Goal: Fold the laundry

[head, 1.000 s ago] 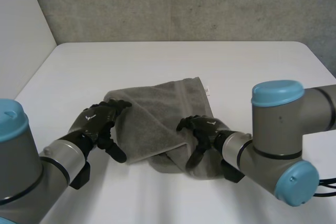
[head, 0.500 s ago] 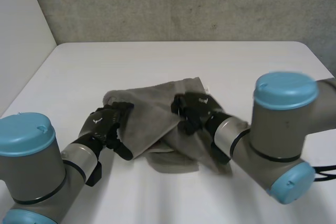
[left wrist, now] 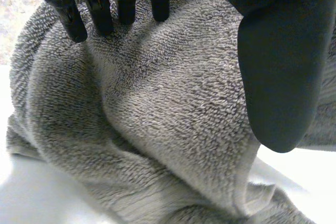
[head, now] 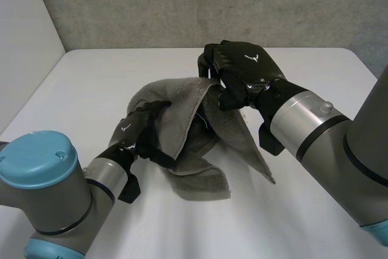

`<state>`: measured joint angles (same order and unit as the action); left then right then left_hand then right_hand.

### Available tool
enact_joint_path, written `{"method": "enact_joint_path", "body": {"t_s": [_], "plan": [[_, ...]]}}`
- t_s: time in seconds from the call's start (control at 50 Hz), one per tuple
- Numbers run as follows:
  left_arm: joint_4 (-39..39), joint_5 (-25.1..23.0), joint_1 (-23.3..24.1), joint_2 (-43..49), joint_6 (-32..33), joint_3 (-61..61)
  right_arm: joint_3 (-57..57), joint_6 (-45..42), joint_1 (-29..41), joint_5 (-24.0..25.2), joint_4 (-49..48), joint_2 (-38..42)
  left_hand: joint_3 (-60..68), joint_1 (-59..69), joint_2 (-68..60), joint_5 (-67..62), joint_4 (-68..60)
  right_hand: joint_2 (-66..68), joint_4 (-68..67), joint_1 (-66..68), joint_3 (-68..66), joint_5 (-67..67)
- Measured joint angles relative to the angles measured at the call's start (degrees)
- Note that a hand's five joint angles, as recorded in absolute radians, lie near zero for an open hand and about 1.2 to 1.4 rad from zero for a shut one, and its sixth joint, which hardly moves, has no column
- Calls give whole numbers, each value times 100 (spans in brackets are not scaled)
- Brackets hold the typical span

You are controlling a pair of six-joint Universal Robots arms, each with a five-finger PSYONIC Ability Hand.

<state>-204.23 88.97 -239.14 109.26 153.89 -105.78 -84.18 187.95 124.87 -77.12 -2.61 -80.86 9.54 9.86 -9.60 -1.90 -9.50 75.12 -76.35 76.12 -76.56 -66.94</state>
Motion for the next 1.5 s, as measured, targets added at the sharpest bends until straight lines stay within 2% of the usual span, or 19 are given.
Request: {"method": "enact_joint_path", "body": {"t_s": [0.18,0.38,0.5,0.56,0.66,0.74,0.82,0.96,1.04,1.16,1.18,1.22,1.26,1.28,1.36,1.42,1.5], "plan": [[-16,9,116,212,-589,226,-37,-7,12,-17,-2,12,0,0,0,0,0,0,0,0,-8,0],[-116,330,447,588,-680,563,-73,-4,11,-22,-2,33,0,0,0,0,0,0,0,3,-15,0],[-329,1020,618,935,-606,780,-91,0,10,-22,-2,6,53,30,-53,0,-61,0,0,3,-25,0],[-479,1610,635,1108,-464,896,-89,5,7,-25,-5,-37,288,280,-282,-27,-290,0,0,3,-25,0],[-702,2313,537,1197,-95,988,-83,11,-14,-29,-14,-117,1092,1095,-1087,-864,-1095,78,0,3,-26,0],[-922,2593,314,1116,175,976,-77,9,-44,-31,-20,-184,2138,2090,-2135,-1866,-2148,111,-1,4,-28,0],[-1107,2663,43,930,383,936,-74,4,-67,-33,-25,-234,2644,2617,-2640,-2384,-2648,164,-1,130,-29,-103],[-1184,2531,-391,514,575,797,-75,-4,-79,-48,-46,-342,2968,2929,-2961,-2694,-2970,164,-57,130,-29,-104],[-1169,2206,-572,215,596,676,-75,-16,-79,-56,-58,-381,3890,3911,-3888,-3620,-3901,164,-57,130,-30,-103],[-1037,1149,-726,-338,629,520,-65,-141,-77,-20,-54,-376,4728,4686,-4727,-4459,-4730,164,-57,130,-37,-104],[-923,766,-752,-519,678,491,-48,-204,-74,10,-28,-354,4793,4752,-4792,-4521,-4804,164,-57,130,-38,-104],[-763,411,-767,-682,756,473,-22,-288,-67,54,31,-313,4835,4788,-4833,-4564,-4847,133,-49,99,-30,-94],[-580,154,-773,-796,859,466,11,-396,-56,111,141,-235,4848,4803,-4850,-4592,-4867,-812,900,-954,919,956],[-428,7,-775,-863,954,465,35,-485,-43,158,251,-148,4853,4806,-4856,-4599,-4869,-2075,2006,-2094,2044,2107],[30,-223,-773,-970,1298,475,116,-742,-8,267,714,228,4861,4822,-4866,-4604,-4874,-5269,5314,-5314,5374,5559],[269,-246,-767,-995,1547,487,117,-771,3,315,996,481,4871,4828,-4873,-4609,-4882,-5563,5839,-5774,5802,6123],[477,-222,-758,-1031,1875,518,-9,-442,0,356,1146,744,4876,4832,-4881,-4615,-4895,-5789,5867,-5958,5988,6212]]}}
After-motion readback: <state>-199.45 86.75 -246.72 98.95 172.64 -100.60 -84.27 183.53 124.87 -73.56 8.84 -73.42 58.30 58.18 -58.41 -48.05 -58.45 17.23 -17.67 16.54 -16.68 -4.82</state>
